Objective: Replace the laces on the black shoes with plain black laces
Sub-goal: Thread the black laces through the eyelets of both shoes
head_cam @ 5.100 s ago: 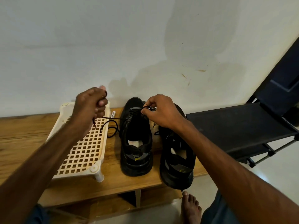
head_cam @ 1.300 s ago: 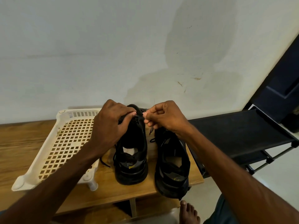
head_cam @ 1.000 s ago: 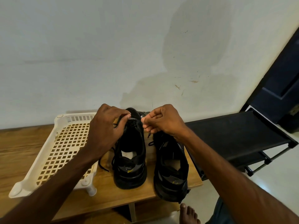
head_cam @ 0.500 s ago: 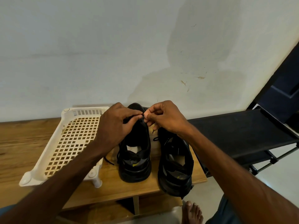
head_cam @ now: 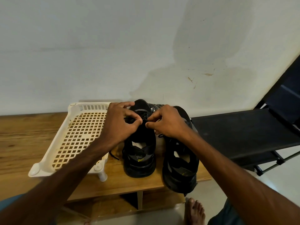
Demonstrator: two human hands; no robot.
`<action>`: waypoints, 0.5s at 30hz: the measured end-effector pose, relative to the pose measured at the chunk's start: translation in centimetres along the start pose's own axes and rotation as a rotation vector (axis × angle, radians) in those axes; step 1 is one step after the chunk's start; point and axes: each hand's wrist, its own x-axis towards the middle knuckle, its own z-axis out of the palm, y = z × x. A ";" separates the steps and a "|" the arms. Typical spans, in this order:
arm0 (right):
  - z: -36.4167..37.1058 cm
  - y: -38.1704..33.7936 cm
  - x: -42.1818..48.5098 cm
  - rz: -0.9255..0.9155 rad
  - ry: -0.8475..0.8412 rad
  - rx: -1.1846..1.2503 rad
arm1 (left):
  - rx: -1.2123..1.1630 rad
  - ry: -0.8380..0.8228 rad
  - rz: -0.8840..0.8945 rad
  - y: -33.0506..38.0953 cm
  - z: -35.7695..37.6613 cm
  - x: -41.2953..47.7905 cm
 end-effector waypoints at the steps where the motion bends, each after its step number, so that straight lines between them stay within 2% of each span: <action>1: 0.1 0.1 0.0 0.016 0.012 0.022 | 0.000 0.005 -0.012 0.0 0.1 0.0; 7: 0.5 0.2 -0.3 0.033 0.075 0.040 | -0.038 0.033 -0.054 0.4 1.0 -0.1; 15: 0.4 0.2 -0.5 0.047 0.108 0.087 | -0.007 0.024 -0.025 0.5 1.2 -0.2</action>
